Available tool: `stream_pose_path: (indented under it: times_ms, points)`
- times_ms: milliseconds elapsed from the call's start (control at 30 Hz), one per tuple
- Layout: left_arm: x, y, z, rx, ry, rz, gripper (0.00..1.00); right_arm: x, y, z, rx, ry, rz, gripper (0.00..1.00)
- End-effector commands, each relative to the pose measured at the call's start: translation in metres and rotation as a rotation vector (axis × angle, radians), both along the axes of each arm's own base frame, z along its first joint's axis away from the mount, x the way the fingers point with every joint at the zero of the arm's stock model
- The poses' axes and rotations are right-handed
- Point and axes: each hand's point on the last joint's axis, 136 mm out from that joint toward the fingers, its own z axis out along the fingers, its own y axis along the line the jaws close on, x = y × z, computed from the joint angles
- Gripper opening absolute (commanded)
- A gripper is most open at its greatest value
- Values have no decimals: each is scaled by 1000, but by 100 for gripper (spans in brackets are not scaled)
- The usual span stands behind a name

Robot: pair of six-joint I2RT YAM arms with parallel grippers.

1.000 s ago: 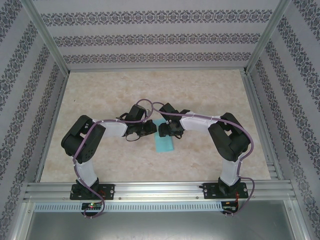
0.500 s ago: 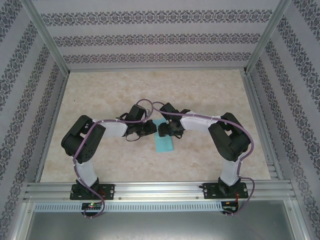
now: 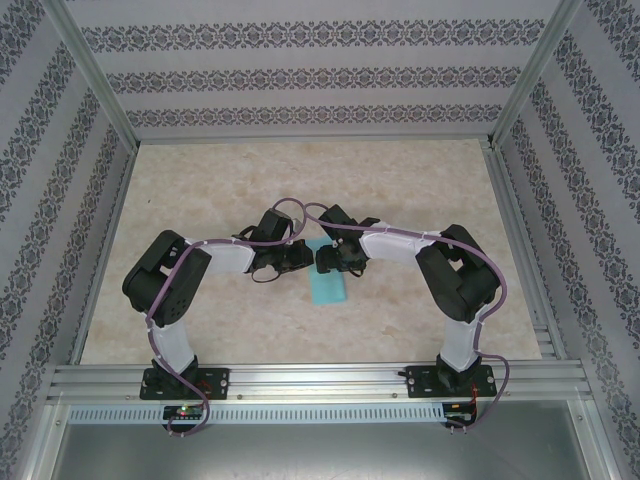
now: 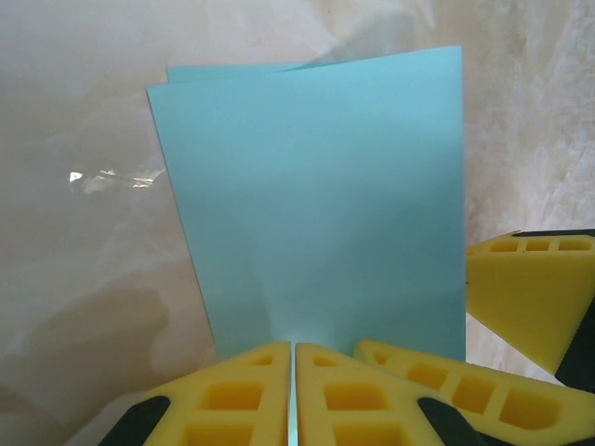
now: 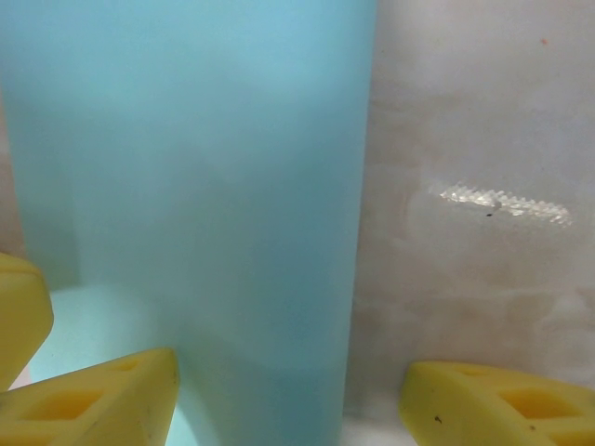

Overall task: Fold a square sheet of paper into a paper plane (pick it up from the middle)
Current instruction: Hold the square sheet of paper at the center of the table.

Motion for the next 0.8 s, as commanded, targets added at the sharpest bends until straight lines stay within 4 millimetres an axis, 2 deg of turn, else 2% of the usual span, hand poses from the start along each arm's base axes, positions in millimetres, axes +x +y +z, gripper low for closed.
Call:
stream_pose_path:
  times_ms: [0,567,667,767]
  points:
    - [-2,-11,0,-15,-8,-30,10,-28,-22,-86,-70,155,-10,70]
    - [-6,-4,-15,54,23,-29,9,-28,-22,-86,-71,155,-9,69]
    - [-9,1,-20,91,38,-23,9,-27,-20,-81,-59,146,-13,69]
    - [-13,7,-29,126,61,-21,9,-21,-13,-63,-2,112,-21,69]
